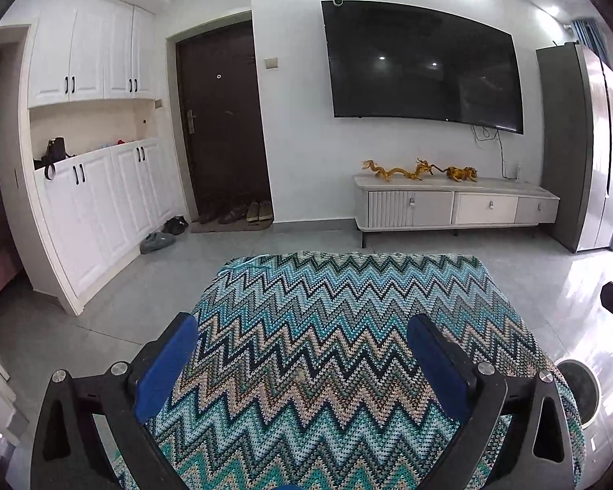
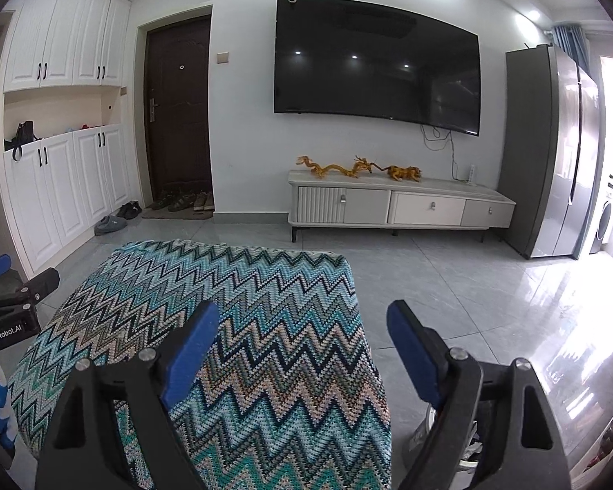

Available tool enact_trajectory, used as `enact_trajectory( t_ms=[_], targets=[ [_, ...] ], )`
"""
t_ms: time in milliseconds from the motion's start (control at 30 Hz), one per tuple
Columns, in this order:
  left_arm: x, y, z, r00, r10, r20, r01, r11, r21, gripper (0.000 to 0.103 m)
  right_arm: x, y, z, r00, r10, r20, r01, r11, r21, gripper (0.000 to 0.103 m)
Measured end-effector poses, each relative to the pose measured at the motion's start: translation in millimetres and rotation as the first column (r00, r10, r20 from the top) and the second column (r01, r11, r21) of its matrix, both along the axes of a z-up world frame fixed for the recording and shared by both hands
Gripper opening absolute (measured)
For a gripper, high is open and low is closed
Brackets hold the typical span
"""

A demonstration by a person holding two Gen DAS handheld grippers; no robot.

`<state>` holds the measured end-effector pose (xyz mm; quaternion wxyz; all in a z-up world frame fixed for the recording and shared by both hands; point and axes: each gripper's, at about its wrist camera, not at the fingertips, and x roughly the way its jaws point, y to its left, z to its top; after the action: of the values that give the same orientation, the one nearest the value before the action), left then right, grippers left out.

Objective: Collect trash

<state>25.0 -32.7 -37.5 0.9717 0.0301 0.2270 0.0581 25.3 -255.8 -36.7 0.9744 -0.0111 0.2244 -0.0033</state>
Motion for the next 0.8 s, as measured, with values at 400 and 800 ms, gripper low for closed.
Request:
enact_trajectory(
  t_ms=[400,800],
  targets=[
    [7.1,15.7,0.6,1.000,0.001,0.029,0.001,0.999,-0.054,0.103,8.6,20.9,0.2,1.000,-0.013,0.012,0.013,0.999,-0.045,0.084],
    [14.1,26.1,-5.9,0.999,-0.027,0.035,0.030,0.996,-0.087,0.103,17.8,37.2,-4.4,0.999,-0.030,0.024,0.032,0.998,-0.045,0.084]
  ],
)
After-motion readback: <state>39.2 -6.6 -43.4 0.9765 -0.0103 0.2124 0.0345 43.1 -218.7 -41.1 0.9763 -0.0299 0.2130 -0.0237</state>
